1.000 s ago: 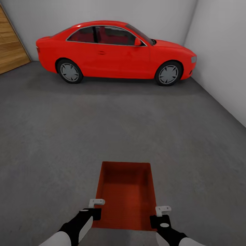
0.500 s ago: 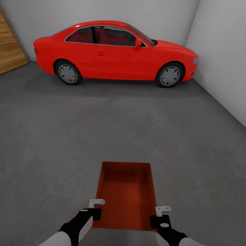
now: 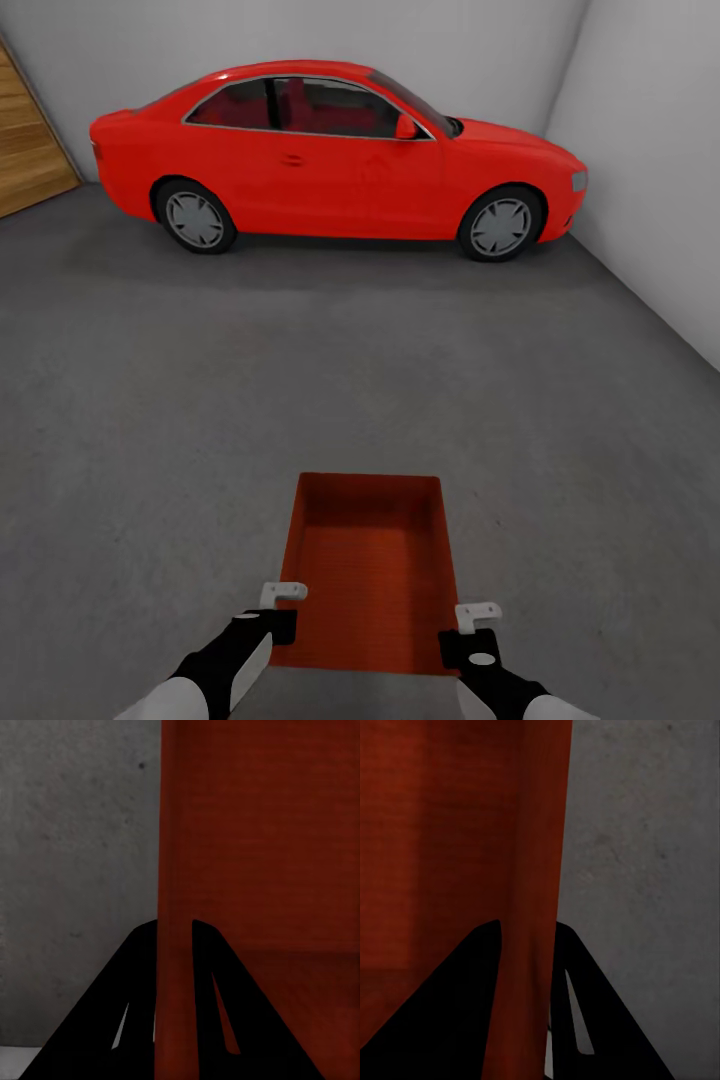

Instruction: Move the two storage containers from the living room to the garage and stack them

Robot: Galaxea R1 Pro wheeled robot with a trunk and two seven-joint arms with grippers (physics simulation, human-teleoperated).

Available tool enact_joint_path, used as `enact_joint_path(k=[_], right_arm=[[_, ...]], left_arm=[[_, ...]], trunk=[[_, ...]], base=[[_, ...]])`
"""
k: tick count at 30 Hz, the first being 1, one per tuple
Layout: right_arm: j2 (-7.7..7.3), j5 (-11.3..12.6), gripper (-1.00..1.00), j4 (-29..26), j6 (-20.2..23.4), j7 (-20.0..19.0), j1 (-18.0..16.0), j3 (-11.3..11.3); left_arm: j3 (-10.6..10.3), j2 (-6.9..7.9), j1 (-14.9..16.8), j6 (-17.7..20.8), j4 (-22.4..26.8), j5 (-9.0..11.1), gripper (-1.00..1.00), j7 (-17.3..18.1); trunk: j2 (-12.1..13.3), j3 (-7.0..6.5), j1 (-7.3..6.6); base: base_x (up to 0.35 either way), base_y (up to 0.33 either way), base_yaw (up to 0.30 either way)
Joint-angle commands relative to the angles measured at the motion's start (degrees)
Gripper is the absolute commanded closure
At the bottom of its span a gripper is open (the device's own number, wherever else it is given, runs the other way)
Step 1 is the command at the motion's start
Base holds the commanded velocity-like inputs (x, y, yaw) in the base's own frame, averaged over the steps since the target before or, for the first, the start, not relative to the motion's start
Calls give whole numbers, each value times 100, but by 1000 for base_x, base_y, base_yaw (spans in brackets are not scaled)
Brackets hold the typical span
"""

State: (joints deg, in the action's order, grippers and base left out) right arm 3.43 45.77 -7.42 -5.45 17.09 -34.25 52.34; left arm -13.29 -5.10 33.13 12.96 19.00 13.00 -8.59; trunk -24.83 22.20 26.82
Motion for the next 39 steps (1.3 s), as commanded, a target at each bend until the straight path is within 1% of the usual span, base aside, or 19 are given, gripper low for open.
enact_joint_path(k=[1,39], right_arm=[[-105,173,100,-5,88,14,-3,-4],[-105,175,100,-5,88,14,-3,-4]], left_arm=[[-253,12,2,22,33,72,100,-47],[-253,10,5,22,33,73,100,-47]], trunk=[[-9,9,6],[-9,9,6]], base=[[320,0,0],[320,0,0]])
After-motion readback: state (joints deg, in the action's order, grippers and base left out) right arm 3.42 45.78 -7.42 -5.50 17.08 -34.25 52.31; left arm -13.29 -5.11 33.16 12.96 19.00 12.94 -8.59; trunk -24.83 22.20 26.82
